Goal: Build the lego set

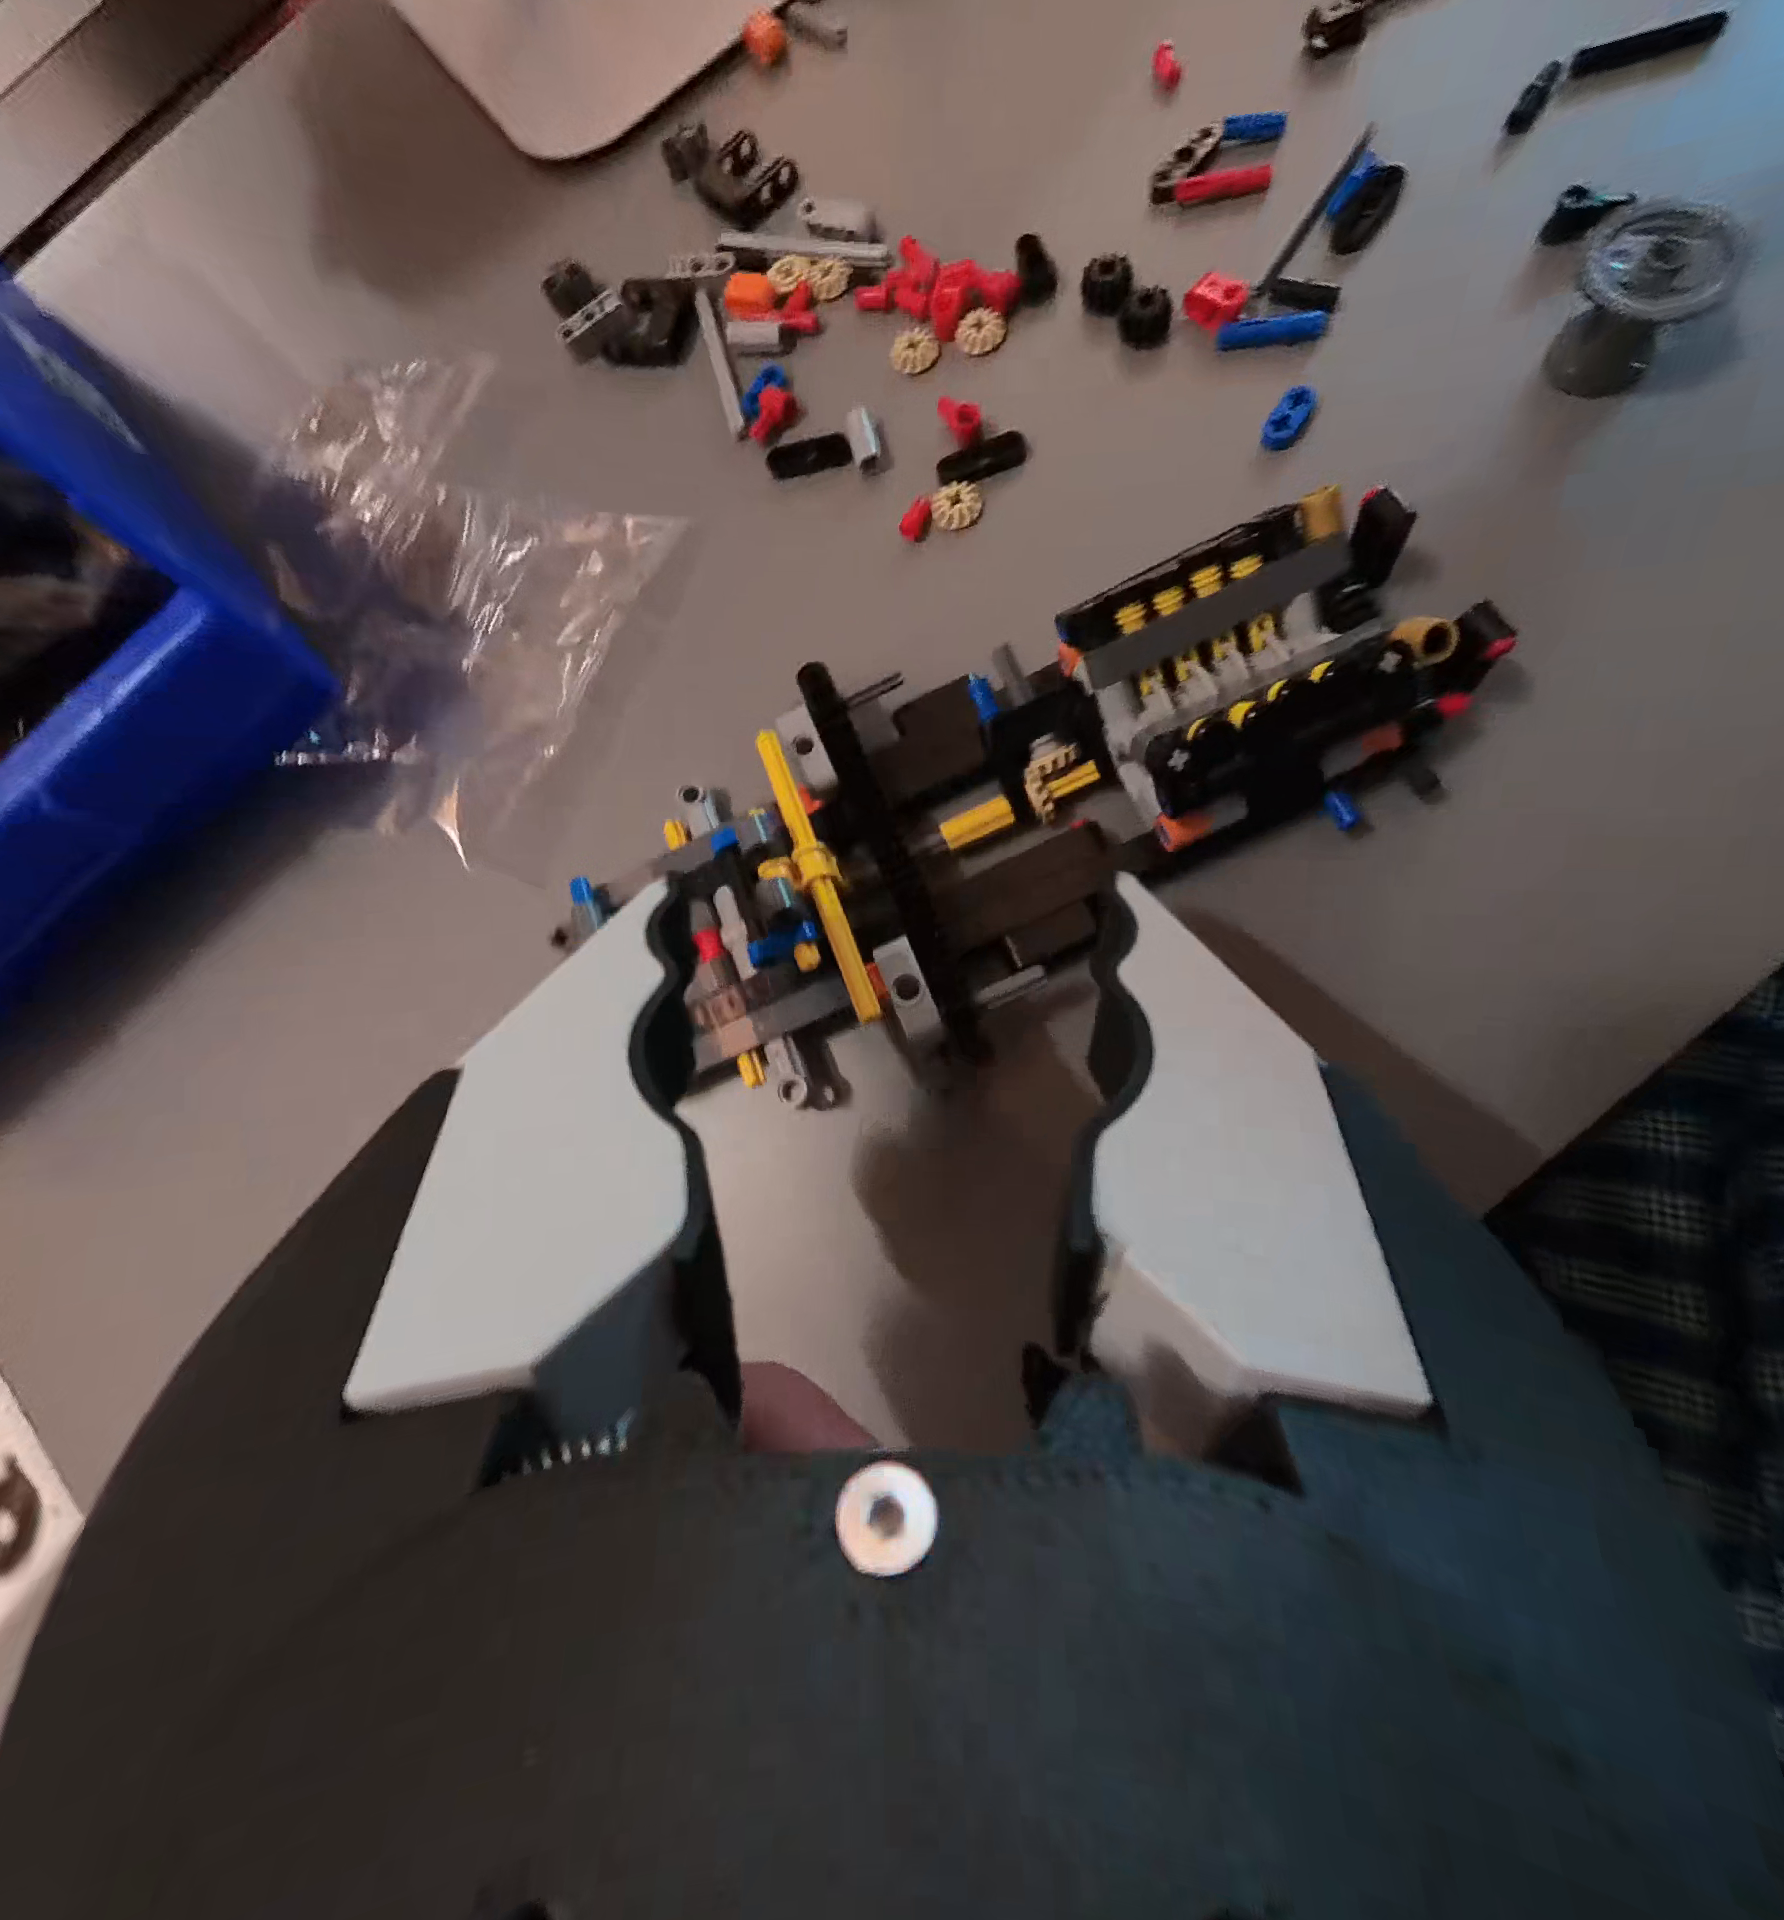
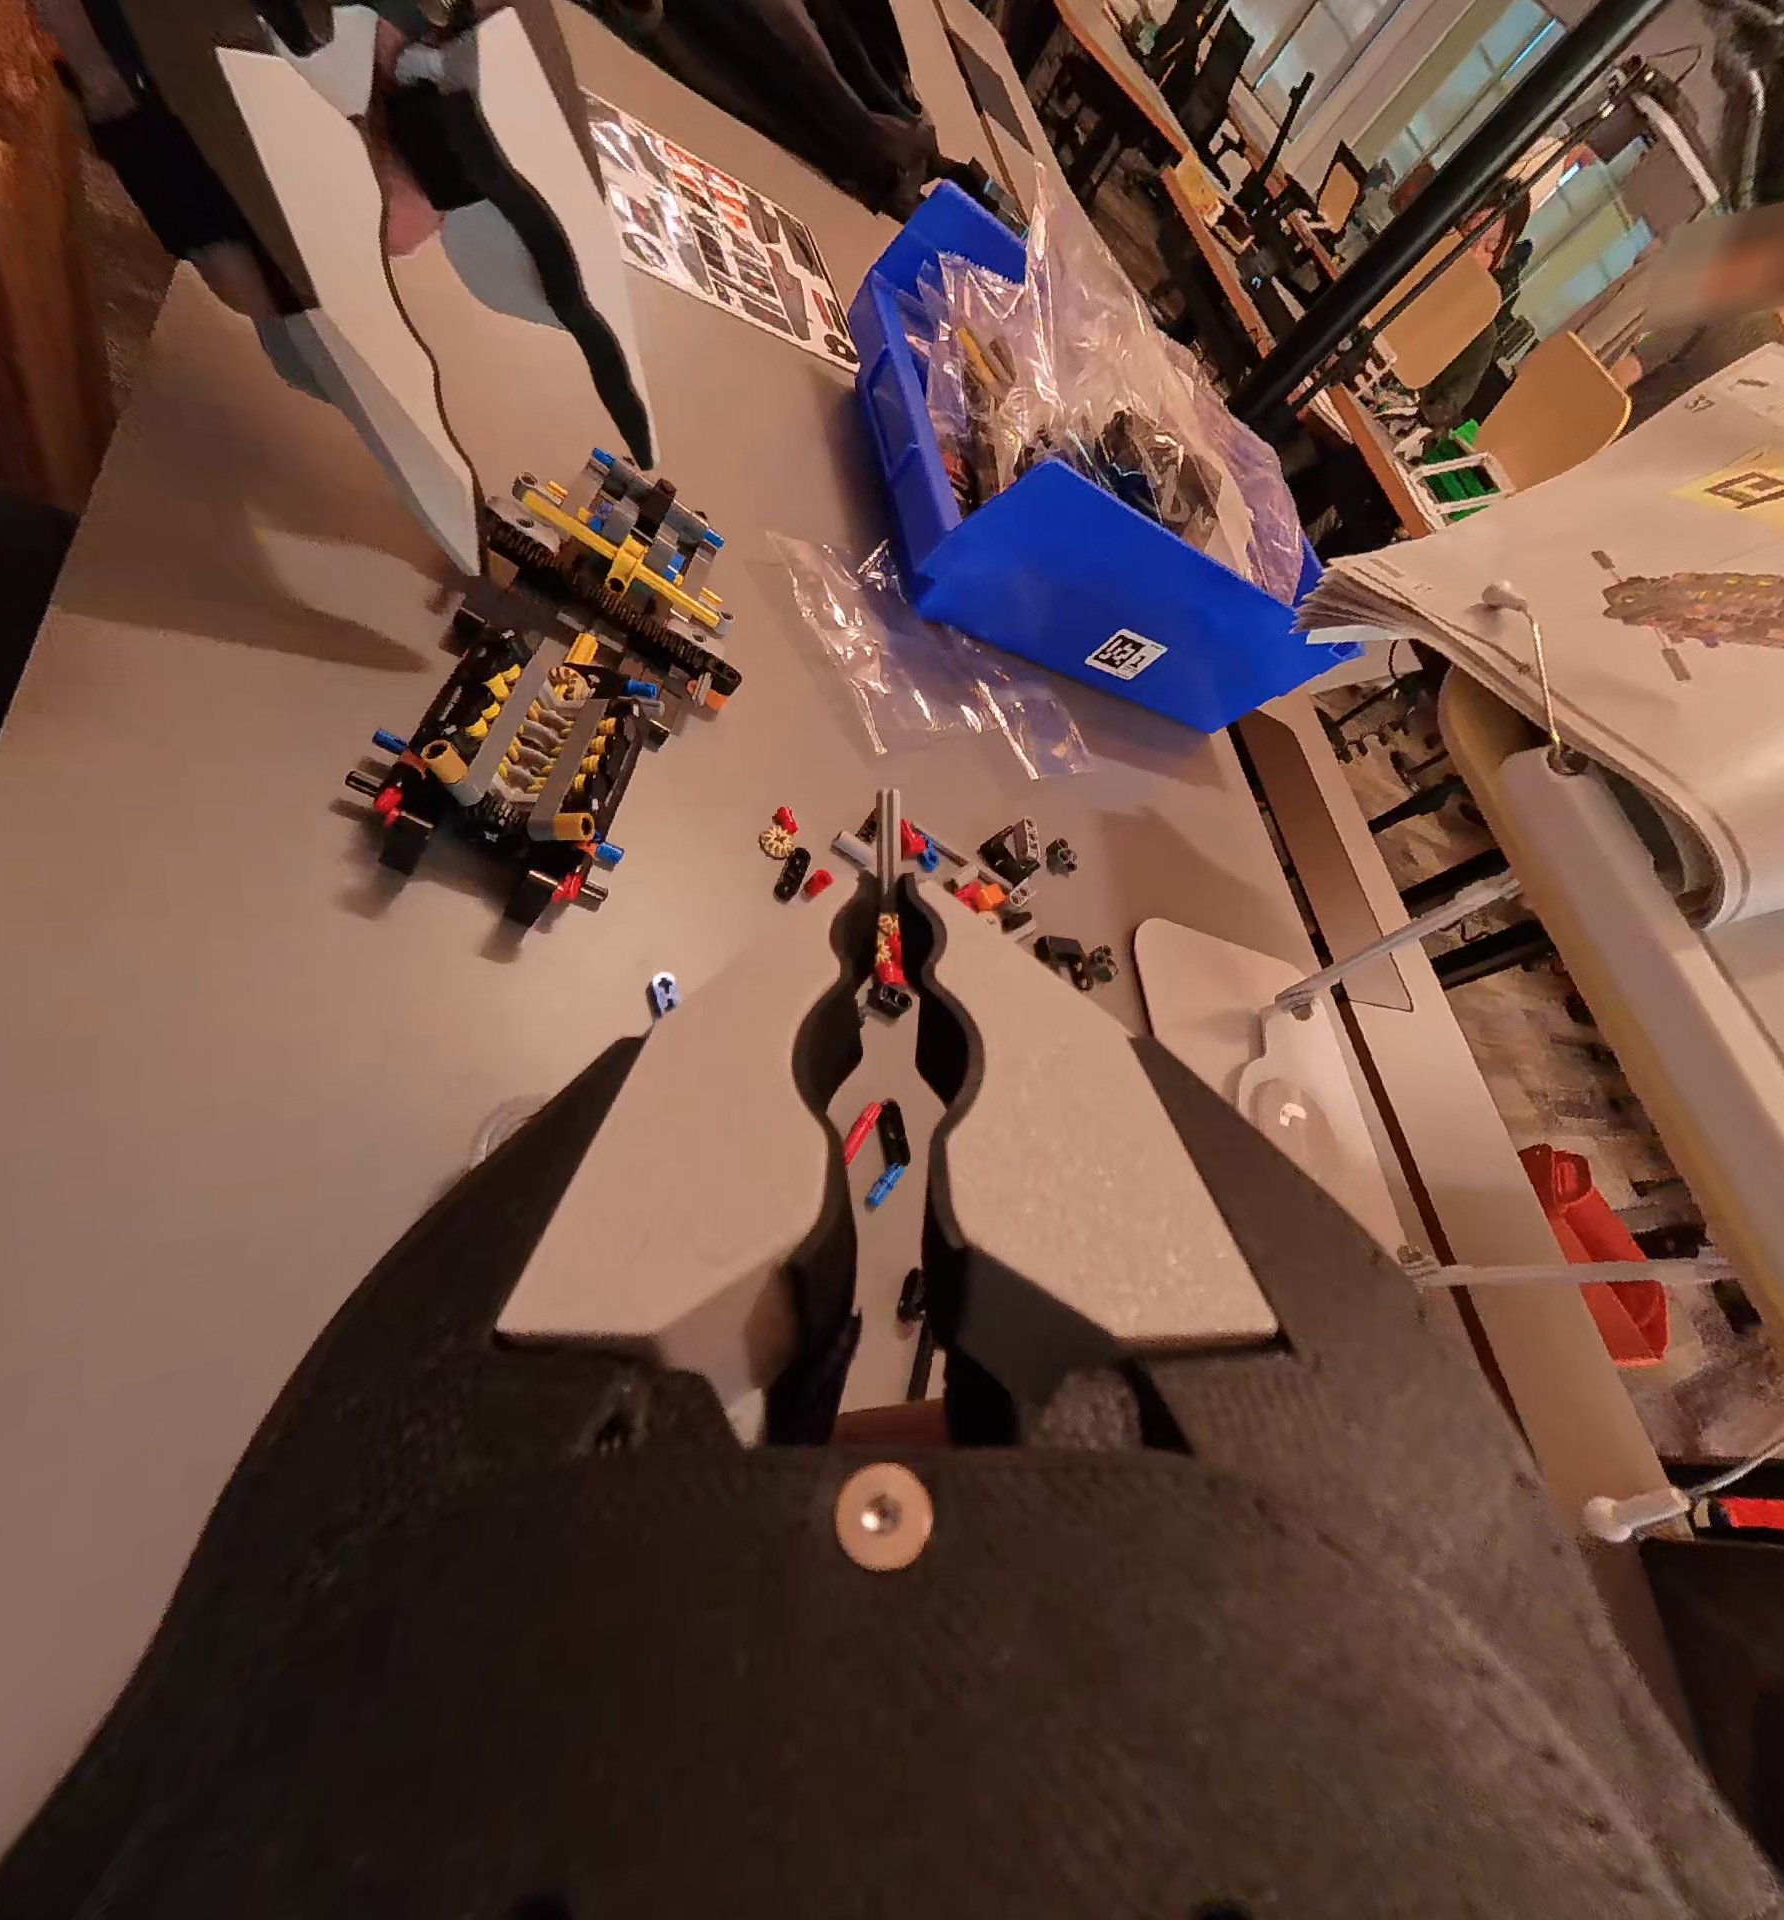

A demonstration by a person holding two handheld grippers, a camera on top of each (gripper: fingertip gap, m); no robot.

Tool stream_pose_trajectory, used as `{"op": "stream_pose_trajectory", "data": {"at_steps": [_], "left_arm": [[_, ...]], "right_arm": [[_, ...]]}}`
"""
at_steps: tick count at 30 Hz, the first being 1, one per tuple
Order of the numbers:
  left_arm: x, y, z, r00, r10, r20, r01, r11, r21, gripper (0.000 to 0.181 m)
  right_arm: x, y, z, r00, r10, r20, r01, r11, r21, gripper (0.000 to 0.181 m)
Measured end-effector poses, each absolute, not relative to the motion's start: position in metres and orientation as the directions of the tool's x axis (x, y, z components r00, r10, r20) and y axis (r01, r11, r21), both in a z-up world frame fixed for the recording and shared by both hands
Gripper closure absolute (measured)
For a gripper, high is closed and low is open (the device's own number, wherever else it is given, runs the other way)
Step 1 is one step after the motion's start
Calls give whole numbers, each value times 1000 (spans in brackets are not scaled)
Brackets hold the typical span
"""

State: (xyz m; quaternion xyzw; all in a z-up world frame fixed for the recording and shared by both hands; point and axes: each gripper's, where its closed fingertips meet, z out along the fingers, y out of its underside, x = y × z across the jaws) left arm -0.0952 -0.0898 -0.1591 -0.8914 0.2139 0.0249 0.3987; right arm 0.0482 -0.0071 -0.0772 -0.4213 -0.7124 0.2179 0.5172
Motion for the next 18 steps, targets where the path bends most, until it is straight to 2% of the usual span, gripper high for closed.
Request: {"op": "stream_pose_trajectory", "data": {"at_steps": [5, 9, 18], "left_arm": [[-100, -106, -169, 964, -225, -142, -255, -636, -728, 117], [-93, -115, -178, 977, -189, -100, -201, -655, -728, 126], [-89, -110, -192, 977, -187, -106, -207, -682, -702, 144]], "right_arm": [[50, -6, -81, -112, 833, 542, 377, 540, -753, 180], [49, -6, -83, -115, 841, 528, 374, 529, -762, 180], [50, -6, -89, -124, 849, 514, 371, 520, -769, 180]]}}
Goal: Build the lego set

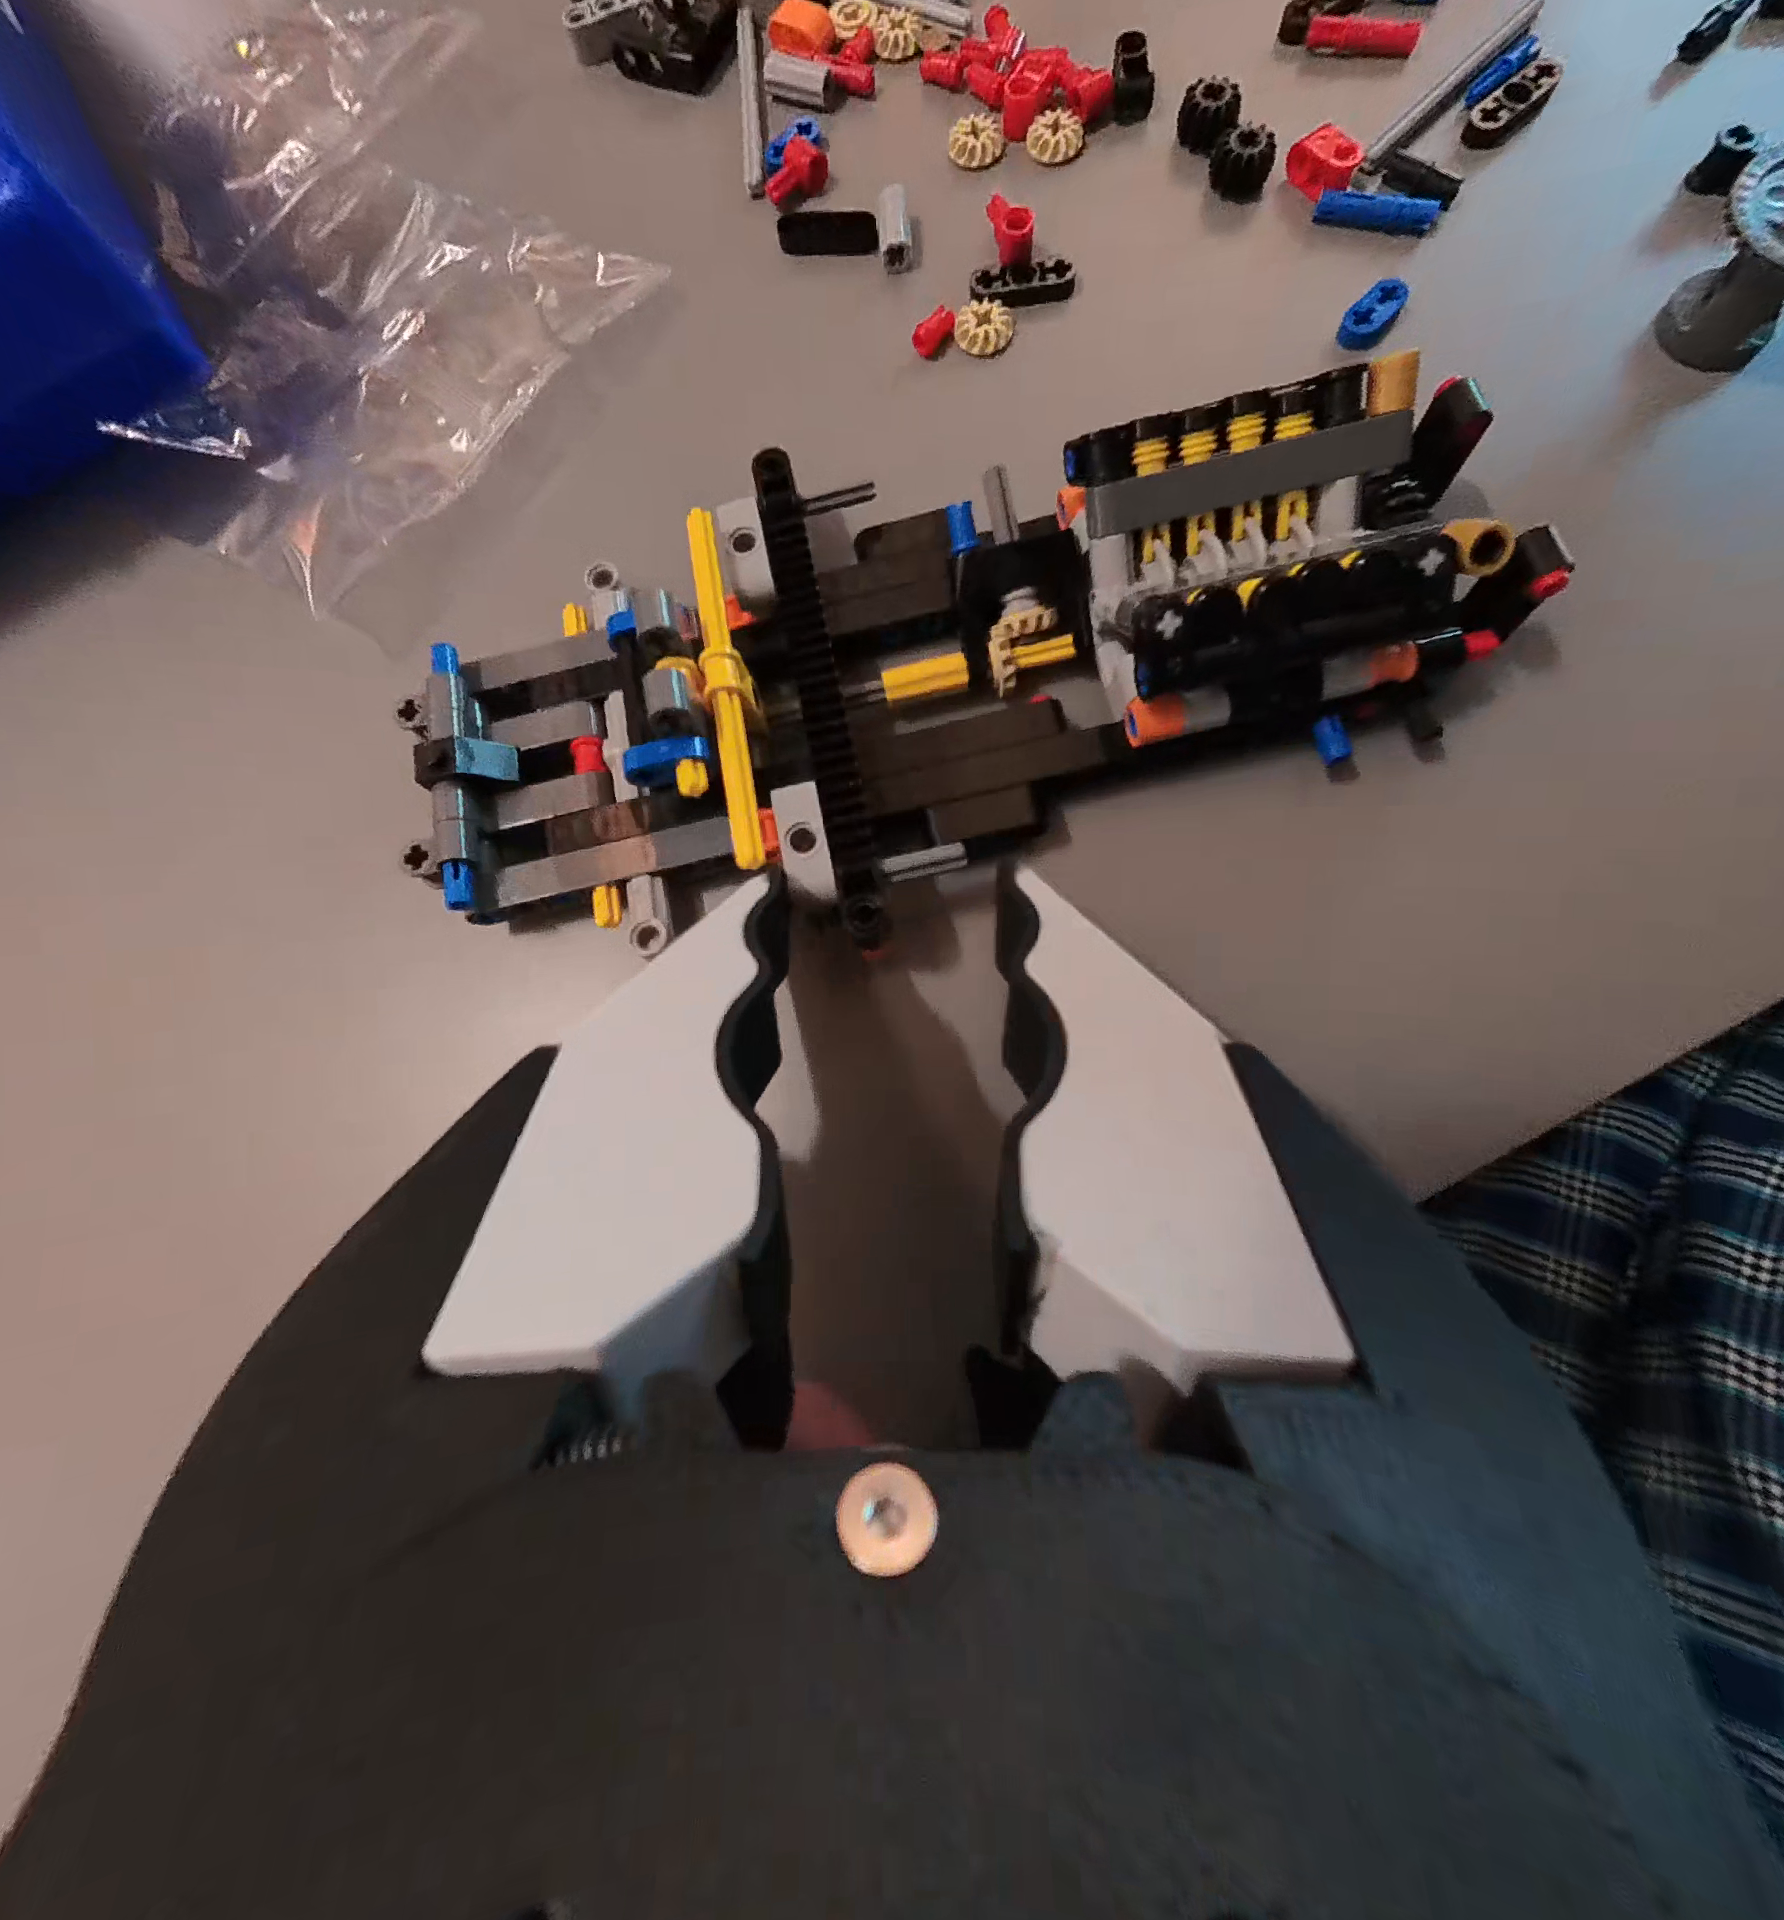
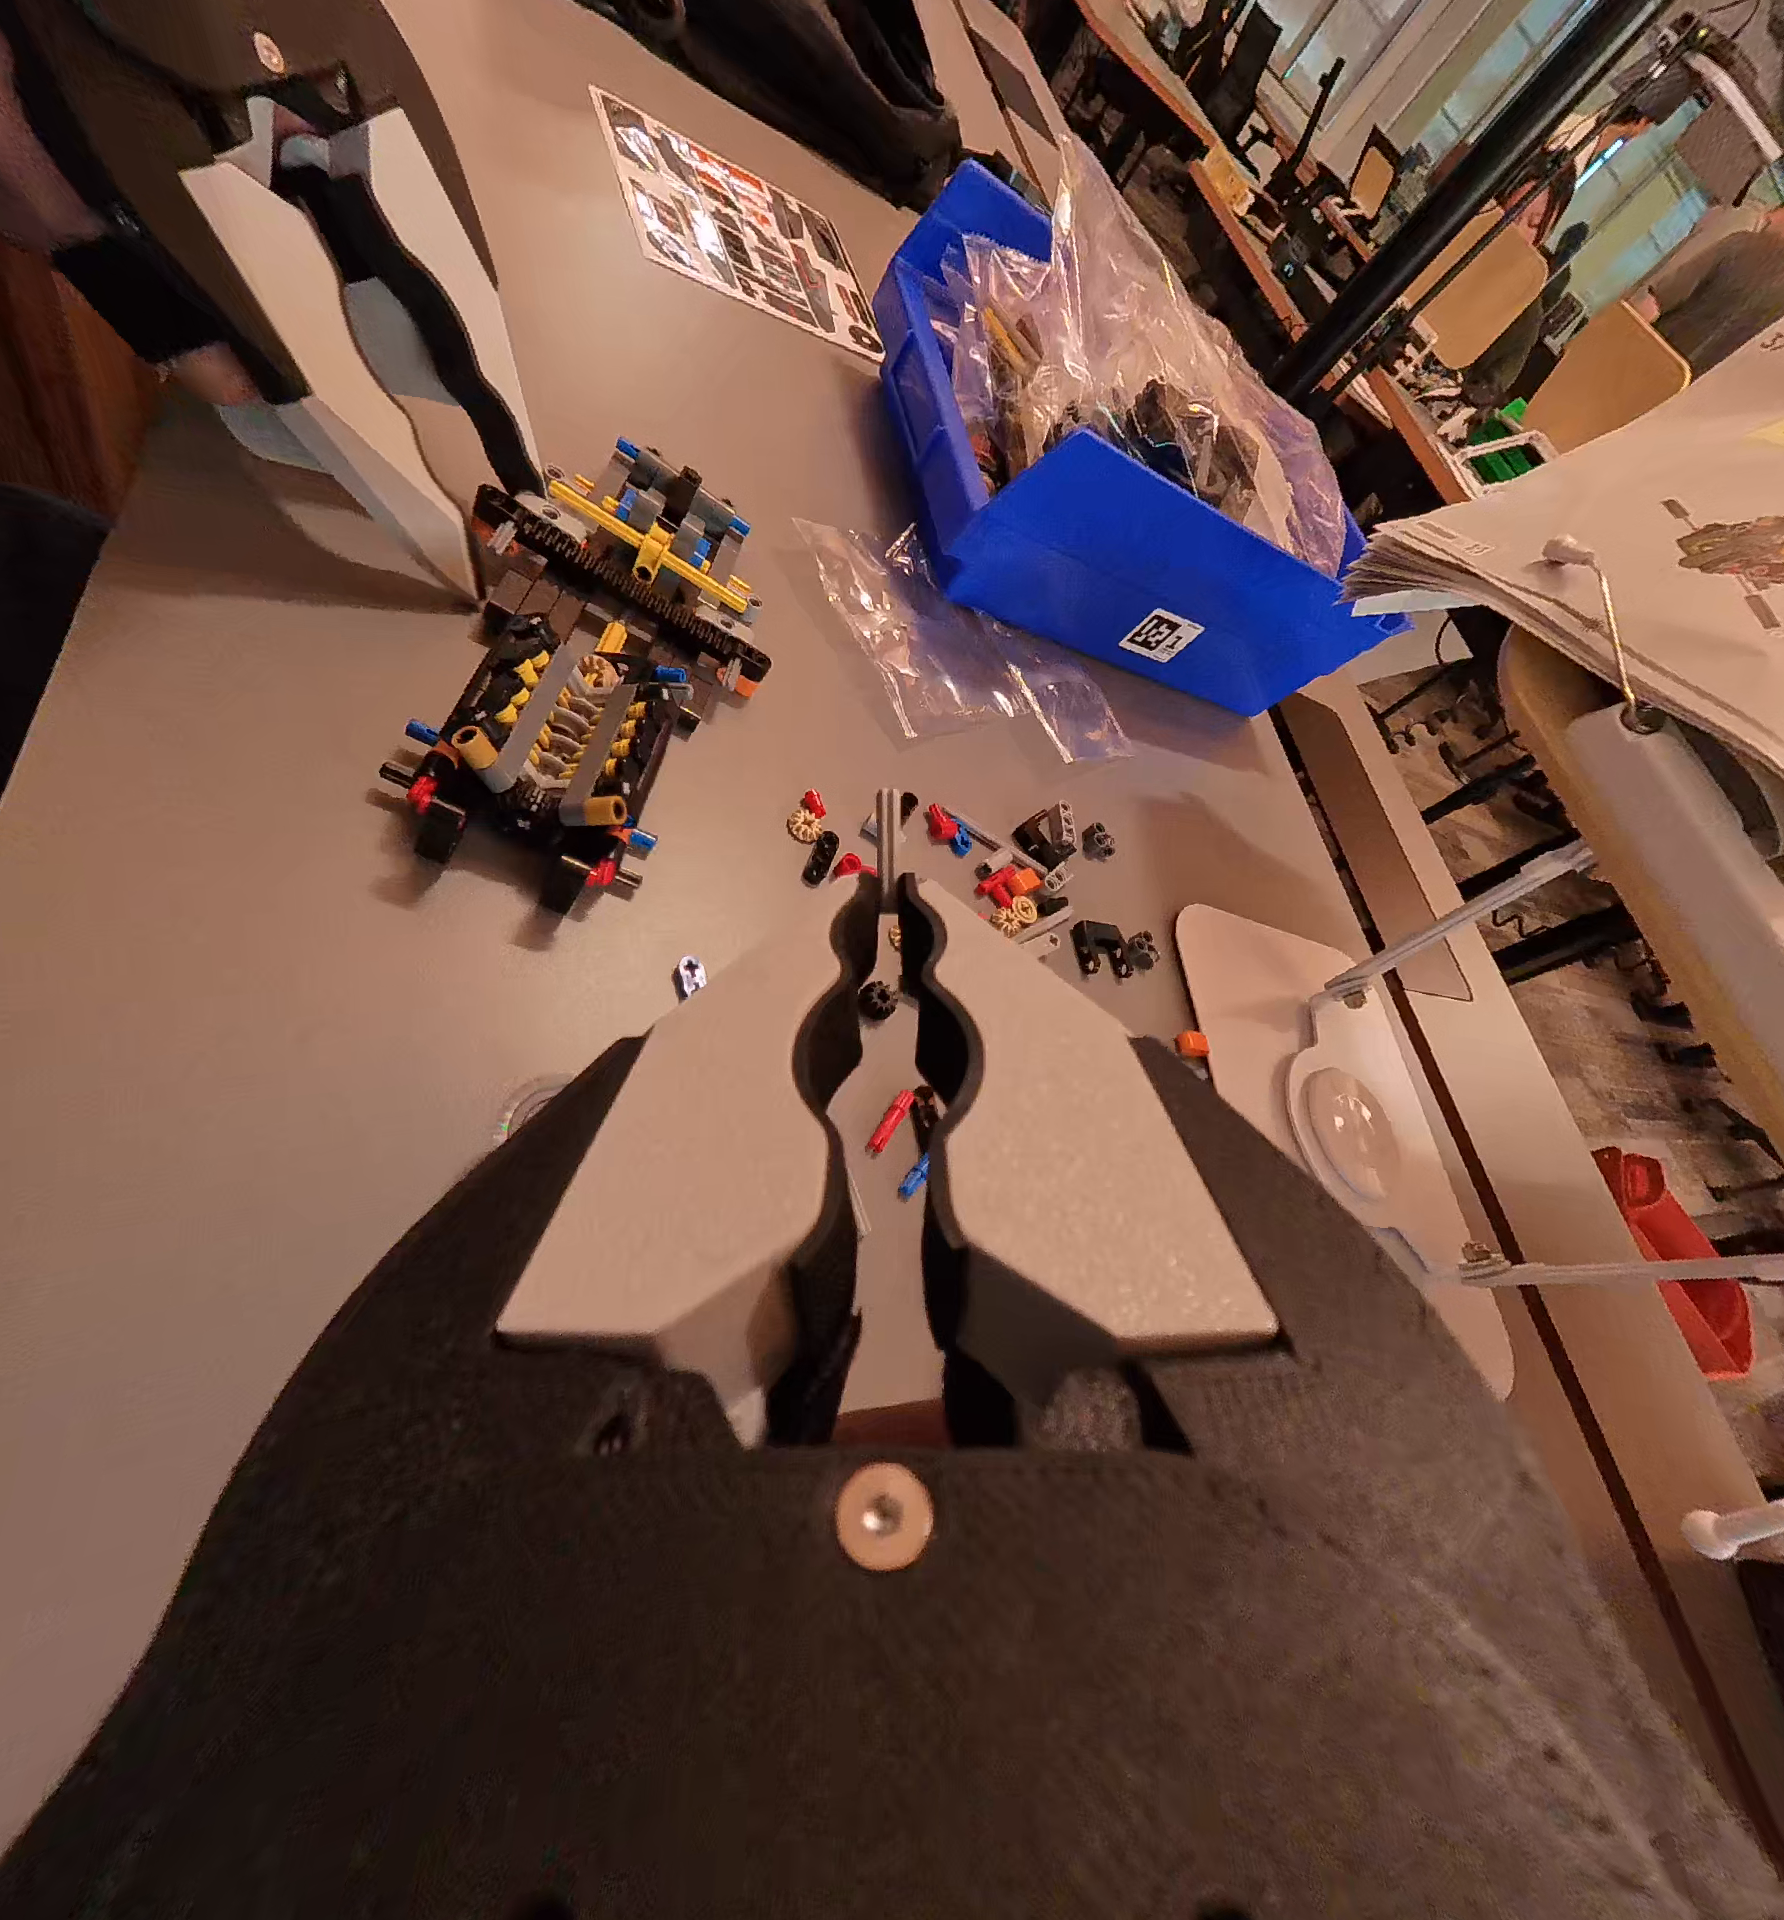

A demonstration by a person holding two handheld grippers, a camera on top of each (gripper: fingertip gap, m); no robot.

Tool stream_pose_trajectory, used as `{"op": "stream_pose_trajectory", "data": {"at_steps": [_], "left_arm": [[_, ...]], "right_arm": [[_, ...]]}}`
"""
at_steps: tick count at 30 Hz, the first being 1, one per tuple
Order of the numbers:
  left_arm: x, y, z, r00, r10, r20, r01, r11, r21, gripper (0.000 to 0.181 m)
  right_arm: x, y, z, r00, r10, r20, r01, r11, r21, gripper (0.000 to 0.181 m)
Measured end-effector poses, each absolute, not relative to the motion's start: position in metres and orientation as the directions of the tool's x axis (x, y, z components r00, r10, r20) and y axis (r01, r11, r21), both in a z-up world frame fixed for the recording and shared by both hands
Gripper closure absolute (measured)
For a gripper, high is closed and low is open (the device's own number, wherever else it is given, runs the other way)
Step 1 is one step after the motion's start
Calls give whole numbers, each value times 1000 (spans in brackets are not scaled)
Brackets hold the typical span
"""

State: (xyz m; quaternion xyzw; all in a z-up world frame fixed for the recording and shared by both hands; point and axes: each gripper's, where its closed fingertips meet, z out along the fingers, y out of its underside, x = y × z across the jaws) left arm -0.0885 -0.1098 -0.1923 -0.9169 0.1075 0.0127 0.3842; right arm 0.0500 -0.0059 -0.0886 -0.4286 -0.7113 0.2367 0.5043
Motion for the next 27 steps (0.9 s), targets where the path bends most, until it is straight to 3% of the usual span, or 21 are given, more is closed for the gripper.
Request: {"op": "stream_pose_trajectory", "data": {"at_steps": [7, 21, 27], "left_arm": [[-92, -103, -192, 969, -222, -110, -234, -674, -701, 150], [-115, -94, -190, 842, -490, -224, -504, -571, -647, 151], [-128, -94, -189, 850, -474, -229, -497, -582, -644, 141]], "right_arm": [[55, -2, -91, -125, 851, 510, 375, 517, -770, 180], [80, 6, -97, -116, 863, 491, 392, 494, -776, 180], [83, 9, -97, -111, 864, 491, 391, 492, -778, 180]]}}
